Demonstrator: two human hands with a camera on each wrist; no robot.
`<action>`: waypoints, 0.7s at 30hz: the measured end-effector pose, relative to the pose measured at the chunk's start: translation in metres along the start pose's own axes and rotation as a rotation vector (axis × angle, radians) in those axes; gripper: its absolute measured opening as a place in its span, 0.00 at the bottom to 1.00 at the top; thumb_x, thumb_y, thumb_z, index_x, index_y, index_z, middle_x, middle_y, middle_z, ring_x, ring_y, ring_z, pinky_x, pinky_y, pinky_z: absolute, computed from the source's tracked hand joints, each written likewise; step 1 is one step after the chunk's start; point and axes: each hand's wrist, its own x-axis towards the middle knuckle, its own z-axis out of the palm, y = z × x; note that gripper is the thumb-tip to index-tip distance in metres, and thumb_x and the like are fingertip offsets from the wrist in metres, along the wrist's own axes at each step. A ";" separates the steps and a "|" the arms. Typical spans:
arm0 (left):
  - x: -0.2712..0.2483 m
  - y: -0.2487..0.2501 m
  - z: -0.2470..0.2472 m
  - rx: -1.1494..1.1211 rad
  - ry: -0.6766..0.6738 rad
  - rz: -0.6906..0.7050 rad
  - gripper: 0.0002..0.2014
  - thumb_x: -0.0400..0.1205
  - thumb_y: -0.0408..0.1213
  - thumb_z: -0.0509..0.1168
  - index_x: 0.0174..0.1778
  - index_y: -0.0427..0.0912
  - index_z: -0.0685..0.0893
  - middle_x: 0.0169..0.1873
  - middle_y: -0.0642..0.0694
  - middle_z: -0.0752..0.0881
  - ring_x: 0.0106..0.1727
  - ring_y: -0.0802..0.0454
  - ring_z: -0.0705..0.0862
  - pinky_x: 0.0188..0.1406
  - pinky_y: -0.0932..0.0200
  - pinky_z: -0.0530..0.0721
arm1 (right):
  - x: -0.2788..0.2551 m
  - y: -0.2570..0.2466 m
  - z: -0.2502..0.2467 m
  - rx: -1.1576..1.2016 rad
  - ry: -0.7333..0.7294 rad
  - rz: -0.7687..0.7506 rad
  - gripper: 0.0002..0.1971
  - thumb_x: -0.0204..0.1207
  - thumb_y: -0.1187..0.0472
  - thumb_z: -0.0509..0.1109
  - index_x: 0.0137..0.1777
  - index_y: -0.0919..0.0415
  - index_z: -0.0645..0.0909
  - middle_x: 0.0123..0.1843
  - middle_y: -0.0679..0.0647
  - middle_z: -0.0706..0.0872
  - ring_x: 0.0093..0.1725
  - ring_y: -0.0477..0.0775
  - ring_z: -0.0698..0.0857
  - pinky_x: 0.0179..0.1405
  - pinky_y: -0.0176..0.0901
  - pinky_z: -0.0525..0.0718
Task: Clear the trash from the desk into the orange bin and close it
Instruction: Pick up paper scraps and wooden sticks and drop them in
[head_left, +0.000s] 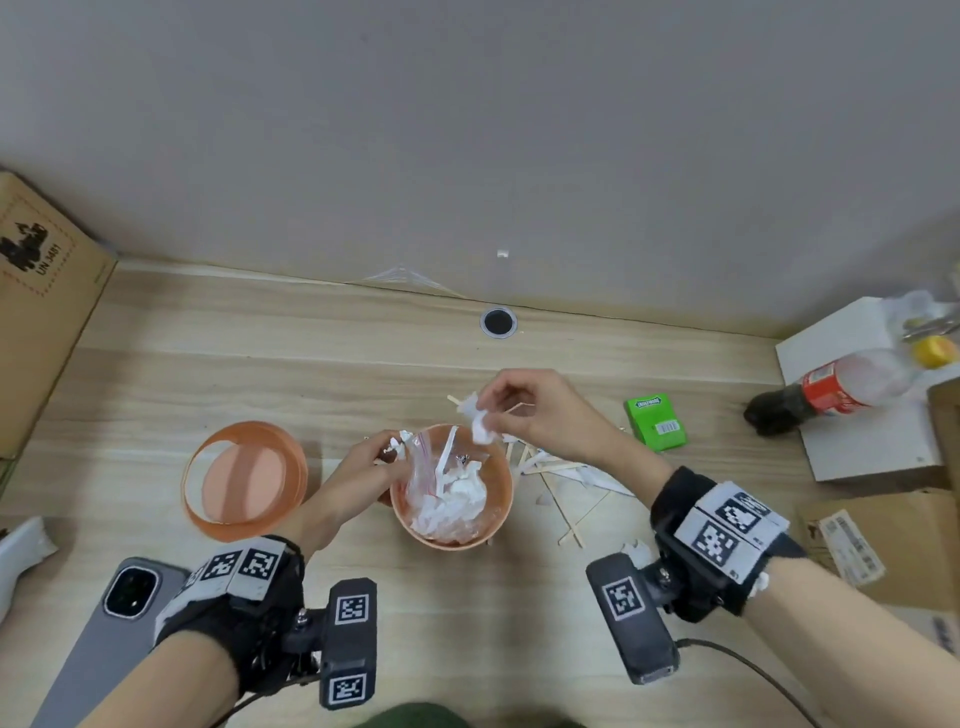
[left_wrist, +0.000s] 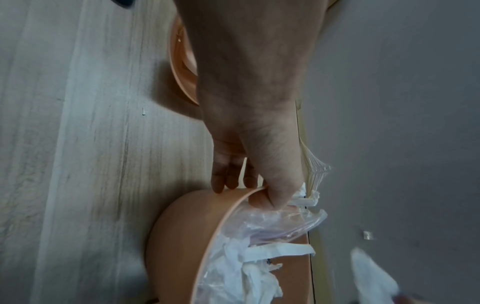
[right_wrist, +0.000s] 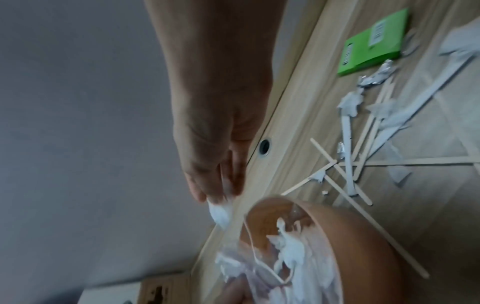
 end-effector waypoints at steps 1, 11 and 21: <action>-0.001 0.000 0.000 0.004 -0.003 0.000 0.15 0.79 0.28 0.61 0.56 0.49 0.86 0.56 0.34 0.87 0.44 0.48 0.89 0.48 0.53 0.88 | -0.002 -0.004 0.008 -0.076 -0.149 -0.010 0.10 0.72 0.69 0.74 0.44 0.52 0.84 0.47 0.50 0.88 0.44 0.44 0.85 0.50 0.37 0.84; -0.015 -0.007 -0.008 0.011 0.032 -0.020 0.16 0.78 0.26 0.61 0.56 0.49 0.85 0.55 0.35 0.88 0.44 0.47 0.89 0.54 0.45 0.88 | -0.004 0.078 -0.011 -0.422 0.184 0.278 0.11 0.77 0.67 0.63 0.51 0.55 0.85 0.41 0.43 0.85 0.42 0.49 0.81 0.48 0.38 0.77; -0.027 -0.024 -0.020 0.003 0.029 -0.055 0.18 0.78 0.25 0.61 0.58 0.48 0.84 0.46 0.43 0.90 0.39 0.52 0.90 0.41 0.58 0.87 | 0.033 0.123 0.032 -0.651 0.078 0.264 0.09 0.73 0.71 0.66 0.49 0.63 0.84 0.48 0.61 0.86 0.51 0.62 0.85 0.48 0.44 0.79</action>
